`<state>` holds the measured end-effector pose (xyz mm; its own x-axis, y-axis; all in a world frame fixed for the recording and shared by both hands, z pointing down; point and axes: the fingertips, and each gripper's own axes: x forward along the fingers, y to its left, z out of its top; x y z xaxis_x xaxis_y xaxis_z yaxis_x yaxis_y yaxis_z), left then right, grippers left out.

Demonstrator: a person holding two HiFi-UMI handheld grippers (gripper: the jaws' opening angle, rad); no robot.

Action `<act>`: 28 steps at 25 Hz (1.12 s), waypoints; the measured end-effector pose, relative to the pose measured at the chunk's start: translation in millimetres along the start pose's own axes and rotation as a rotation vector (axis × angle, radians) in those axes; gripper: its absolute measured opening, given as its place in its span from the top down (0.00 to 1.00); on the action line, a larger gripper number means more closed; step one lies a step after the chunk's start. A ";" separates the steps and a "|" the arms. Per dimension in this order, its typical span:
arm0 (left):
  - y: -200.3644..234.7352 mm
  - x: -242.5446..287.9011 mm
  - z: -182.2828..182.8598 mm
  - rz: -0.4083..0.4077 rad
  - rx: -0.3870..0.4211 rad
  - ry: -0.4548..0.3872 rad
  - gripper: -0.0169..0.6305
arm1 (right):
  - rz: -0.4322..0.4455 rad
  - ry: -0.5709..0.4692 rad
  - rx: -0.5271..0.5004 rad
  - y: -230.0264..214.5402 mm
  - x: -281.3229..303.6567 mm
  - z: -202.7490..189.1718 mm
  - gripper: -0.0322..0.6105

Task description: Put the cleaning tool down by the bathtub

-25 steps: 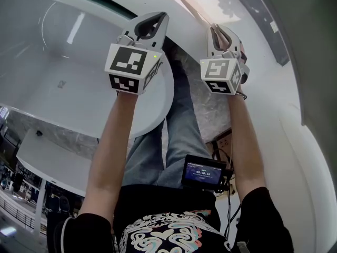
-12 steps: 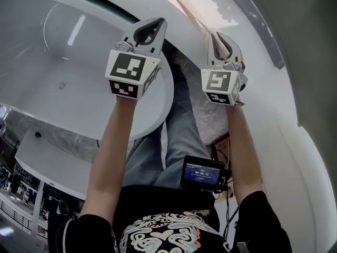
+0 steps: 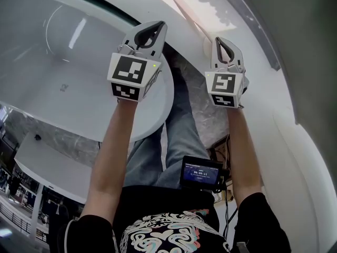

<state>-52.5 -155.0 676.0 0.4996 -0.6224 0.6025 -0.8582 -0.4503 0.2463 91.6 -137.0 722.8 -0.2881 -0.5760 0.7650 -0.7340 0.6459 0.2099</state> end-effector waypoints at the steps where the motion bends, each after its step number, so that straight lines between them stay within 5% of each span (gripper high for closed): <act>1: -1.0 -1.4 1.1 0.001 0.015 0.001 0.95 | 0.002 -0.002 0.012 -0.6 -1.1 1.5 0.91; 28: -24.0 -97.9 78.4 0.047 0.142 -0.123 0.95 | -0.109 -0.141 0.096 -24.3 -123.2 93.5 0.91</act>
<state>-71.6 -133.5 551.6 0.4774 -0.7143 0.5117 -0.8600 -0.4993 0.1054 87.4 -128.6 566.5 -0.2826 -0.7086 0.6465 -0.8186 0.5295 0.2225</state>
